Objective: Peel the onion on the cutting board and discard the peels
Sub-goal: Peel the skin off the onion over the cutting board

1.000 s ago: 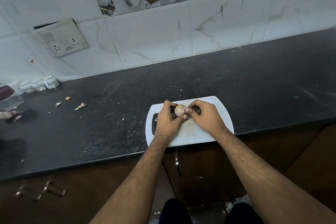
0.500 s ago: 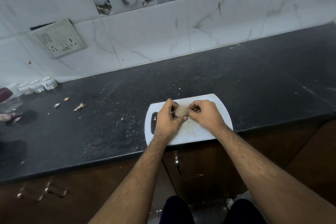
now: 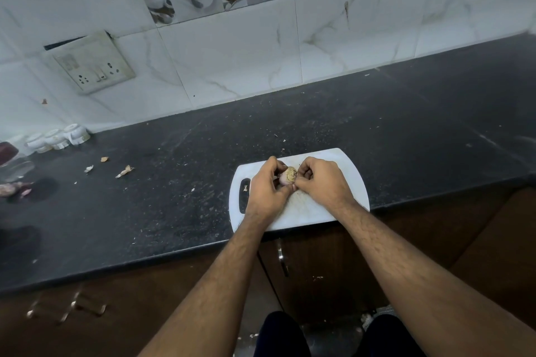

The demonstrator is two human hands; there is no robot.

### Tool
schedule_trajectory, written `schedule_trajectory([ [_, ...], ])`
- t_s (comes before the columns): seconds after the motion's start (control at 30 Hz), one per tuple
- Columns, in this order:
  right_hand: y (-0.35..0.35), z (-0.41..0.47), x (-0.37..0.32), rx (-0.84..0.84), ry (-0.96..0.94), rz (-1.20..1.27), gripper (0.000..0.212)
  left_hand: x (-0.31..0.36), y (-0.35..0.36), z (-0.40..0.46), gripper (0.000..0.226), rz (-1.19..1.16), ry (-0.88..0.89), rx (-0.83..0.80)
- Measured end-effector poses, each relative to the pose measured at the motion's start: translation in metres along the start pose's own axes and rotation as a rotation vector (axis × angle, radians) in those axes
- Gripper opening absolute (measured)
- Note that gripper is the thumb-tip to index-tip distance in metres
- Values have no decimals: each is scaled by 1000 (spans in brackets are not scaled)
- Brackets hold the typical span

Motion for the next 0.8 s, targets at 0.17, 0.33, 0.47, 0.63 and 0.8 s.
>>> schedule_trajectory([
  [0.17, 1, 0, -1, 5, 3, -19, 9, 0, 0, 0, 31, 7, 12, 0],
  [0.33, 2, 1, 2, 7, 13, 22, 10, -1, 1, 0, 31, -6, 12, -14],
  [0.47, 3, 2, 4, 9, 42, 58, 8, -2, 2, 1, 31, -23, 4, -29],
  [0.63, 3, 3, 6, 3, 56, 51, 7, -1, 1, 1, 31, -16, -15, -37],
  [0.8, 3, 3, 5, 11, 53, 29, 7, -1, 0, 1, 31, -20, -62, -45],
])
Point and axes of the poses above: each hand's wrist, its own z-axis towards the middle knuckle, its own y-axis out of the palm, x = y × z, the point moved 4 cm from there along z, towards the middle knuckle, and after that the axes turned 10 degrees about -y, right-handed, at the moved point
